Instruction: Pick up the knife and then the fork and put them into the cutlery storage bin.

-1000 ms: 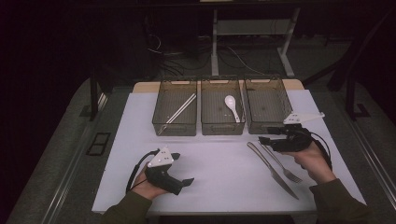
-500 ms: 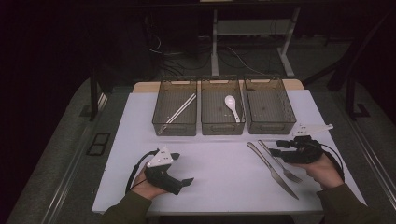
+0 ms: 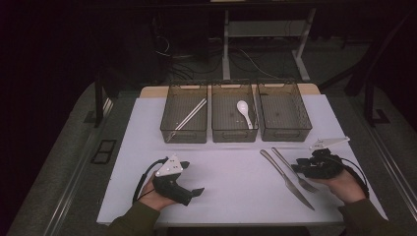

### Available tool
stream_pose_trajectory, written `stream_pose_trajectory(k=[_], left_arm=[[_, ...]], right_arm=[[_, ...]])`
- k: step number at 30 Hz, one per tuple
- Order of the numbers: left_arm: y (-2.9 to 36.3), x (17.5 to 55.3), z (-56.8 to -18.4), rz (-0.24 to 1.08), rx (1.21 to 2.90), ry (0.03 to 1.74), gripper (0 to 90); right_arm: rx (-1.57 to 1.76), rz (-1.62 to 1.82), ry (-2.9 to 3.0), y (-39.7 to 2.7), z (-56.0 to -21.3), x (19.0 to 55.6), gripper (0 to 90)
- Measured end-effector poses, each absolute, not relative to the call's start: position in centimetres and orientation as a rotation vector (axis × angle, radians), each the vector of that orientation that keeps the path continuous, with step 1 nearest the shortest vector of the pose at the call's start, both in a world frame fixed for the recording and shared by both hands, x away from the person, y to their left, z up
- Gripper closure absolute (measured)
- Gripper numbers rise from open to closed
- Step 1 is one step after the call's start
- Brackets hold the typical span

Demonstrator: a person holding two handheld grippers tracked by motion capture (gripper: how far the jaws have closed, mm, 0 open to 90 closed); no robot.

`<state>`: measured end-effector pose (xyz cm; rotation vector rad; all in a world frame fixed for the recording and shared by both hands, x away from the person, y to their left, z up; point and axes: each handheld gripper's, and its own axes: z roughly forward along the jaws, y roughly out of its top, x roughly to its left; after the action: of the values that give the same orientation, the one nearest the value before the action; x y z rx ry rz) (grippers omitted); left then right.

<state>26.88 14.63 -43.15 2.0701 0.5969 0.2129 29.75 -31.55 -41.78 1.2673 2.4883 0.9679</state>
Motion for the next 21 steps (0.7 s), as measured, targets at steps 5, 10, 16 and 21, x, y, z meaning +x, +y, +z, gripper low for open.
stream_pose_trajectory(k=[5, 10, 16, 21], left_arm=[[14.6, 26.9, -43.1, 0.213, 2.067, 0.598, 0.0], [14.6, 26.8, -43.2, 0.212, 2.069, 0.599, 0.0], [14.6, 26.9, -43.2, 0.212, 2.073, 0.598, 0.0], [14.6, 26.9, -43.2, 0.214, 2.075, 0.592, 0.0]], right_arm=[[1.270, 0.892, 2.524, -31.2, -42.1, 29.9, 68.3], [1.268, 0.796, 2.568, -30.7, -42.2, 30.2, 70.6], [1.317, 0.717, 2.624, -30.3, -42.3, 31.0, 72.7], [1.343, 0.649, 2.675, -29.9, -42.3, 31.7, 73.4]])
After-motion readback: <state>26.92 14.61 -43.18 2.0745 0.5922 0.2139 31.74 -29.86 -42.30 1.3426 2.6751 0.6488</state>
